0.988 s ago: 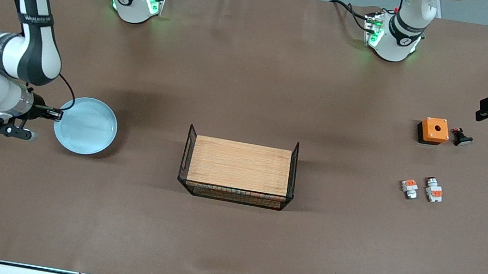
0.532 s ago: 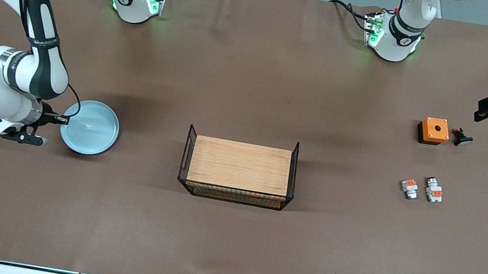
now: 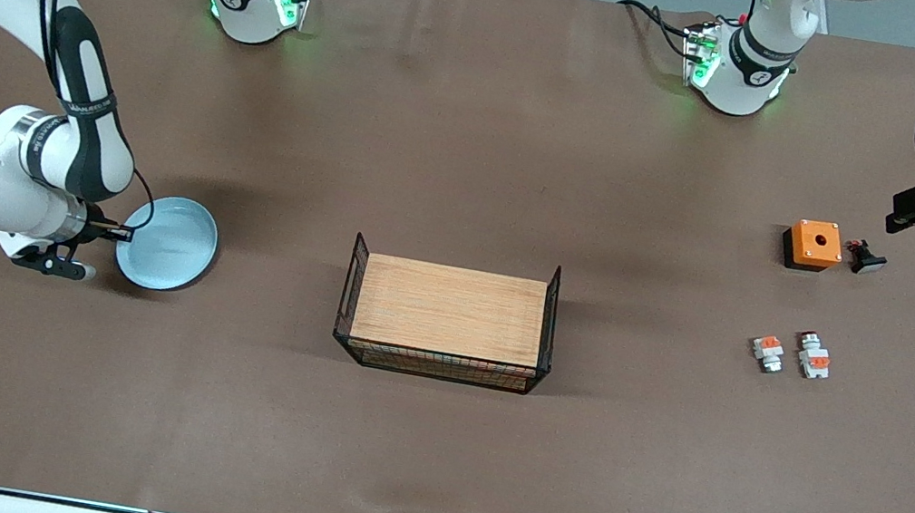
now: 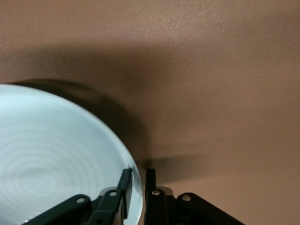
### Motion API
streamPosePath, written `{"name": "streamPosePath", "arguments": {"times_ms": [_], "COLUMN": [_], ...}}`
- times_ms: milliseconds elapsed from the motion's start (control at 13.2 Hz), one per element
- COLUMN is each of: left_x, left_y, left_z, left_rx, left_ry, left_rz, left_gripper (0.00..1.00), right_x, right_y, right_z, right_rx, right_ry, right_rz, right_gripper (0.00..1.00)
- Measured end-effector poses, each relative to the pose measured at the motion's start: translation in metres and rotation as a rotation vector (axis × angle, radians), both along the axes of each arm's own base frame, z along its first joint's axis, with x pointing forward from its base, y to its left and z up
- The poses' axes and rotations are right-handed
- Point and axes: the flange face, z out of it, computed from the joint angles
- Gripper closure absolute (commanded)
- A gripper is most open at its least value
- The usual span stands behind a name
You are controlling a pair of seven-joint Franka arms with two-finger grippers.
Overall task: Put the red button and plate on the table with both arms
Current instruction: 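Carry the plate away from the tray and lower it to the table, then open the right gripper and withdraw it from the plate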
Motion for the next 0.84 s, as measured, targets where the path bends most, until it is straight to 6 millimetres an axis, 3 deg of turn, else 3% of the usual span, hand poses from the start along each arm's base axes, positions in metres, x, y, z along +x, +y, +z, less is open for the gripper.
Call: {"name": "streamPosePath", "arguments": {"times_ms": [152,380,684,836], "left_x": [0.000,0.000,0.000,0.000], "left_y": [0.000,0.001,0.002,0.002], "left_z": [0.000,0.000,0.000,0.000], "left_rx": [0.000,0.000,0.002,0.002], "left_ry": [0.001,0.001,0.002,0.002], "left_rz": [0.001,0.002,0.004,0.004], "left_gripper": [0.00,0.00,0.00,0.00], "right_x": [0.002,0.009,0.023,0.024], "right_y": [-0.001,0.004,0.018,0.036], "right_z": [0.000,0.016,0.104,0.151], "right_rx": [0.005,0.020,0.055,0.056], "right_ry": [-0.004,0.007,-0.020,-0.065], "right_rz": [-0.009,-0.009,0.001,-0.028], "right_gripper": [0.05,0.00,0.00,0.00]}}
